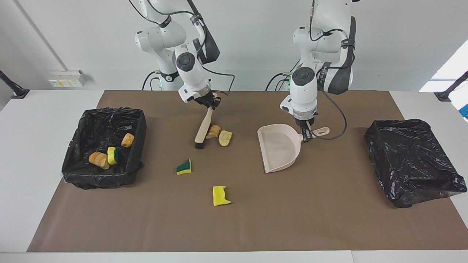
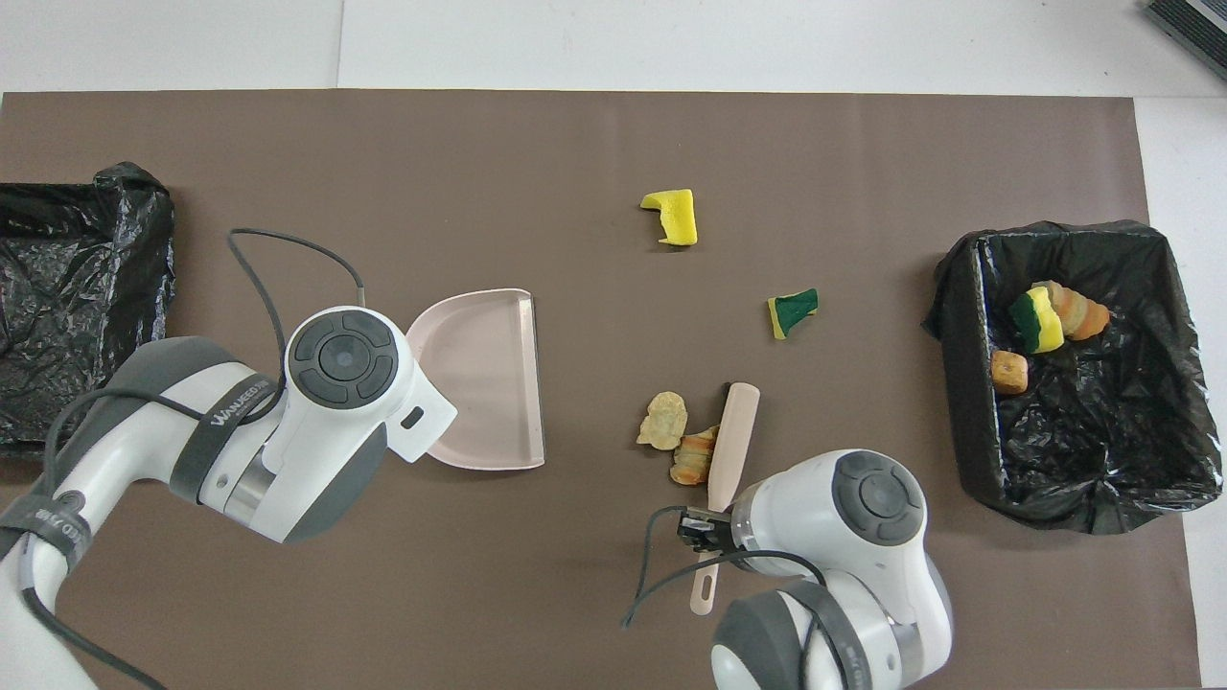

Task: Sweep and dump trash in bin
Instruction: 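Sweep the bread pieces into the dustpan with the right gripper's brush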

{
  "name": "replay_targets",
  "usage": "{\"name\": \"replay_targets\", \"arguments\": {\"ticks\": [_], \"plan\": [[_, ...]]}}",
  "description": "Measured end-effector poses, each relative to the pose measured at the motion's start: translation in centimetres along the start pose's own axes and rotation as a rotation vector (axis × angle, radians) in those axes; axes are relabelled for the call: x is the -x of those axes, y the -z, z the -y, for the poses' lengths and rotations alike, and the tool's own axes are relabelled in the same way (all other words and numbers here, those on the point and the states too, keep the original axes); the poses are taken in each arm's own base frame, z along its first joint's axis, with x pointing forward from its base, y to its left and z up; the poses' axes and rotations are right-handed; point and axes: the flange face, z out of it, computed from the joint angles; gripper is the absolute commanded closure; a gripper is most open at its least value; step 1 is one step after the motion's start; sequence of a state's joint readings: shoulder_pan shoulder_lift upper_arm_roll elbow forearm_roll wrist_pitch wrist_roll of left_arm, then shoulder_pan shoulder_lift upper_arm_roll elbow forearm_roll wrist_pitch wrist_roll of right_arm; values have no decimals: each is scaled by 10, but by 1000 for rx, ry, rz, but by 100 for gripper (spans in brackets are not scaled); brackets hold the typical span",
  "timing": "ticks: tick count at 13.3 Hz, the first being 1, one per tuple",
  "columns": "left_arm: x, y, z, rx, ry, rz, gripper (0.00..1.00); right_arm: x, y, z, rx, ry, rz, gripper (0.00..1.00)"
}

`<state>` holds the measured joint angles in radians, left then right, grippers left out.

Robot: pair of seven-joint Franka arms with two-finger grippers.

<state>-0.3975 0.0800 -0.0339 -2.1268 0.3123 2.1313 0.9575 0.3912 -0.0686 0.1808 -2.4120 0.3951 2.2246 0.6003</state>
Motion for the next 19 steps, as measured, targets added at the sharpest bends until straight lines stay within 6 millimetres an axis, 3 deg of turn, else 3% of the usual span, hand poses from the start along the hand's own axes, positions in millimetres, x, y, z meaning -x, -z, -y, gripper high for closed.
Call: {"name": "replay_targets", "arguments": {"ticks": [5, 7, 10, 14, 16, 19], "plan": [[6, -5, -1, 10, -4, 4, 100, -12, -25, 119, -91, -29, 27, 100], [6, -5, -1, 8, -6, 3, 100, -10, -22, 146, -142, -2, 34, 100], [6, -5, -1, 8, -6, 3, 100, 3, -14, 169, -167, 70, 31, 100], [7, -5, -1, 6, -6, 1, 100, 5, 8, 173, -131, 138, 61, 100], [9, -5, 1, 4, -1, 0, 100, -4, 29, 156, -71, 185, 69, 100], [14, -7, 3, 6, 9, -1, 100, -25, 64, 115, 43, 238, 60, 100]]}}
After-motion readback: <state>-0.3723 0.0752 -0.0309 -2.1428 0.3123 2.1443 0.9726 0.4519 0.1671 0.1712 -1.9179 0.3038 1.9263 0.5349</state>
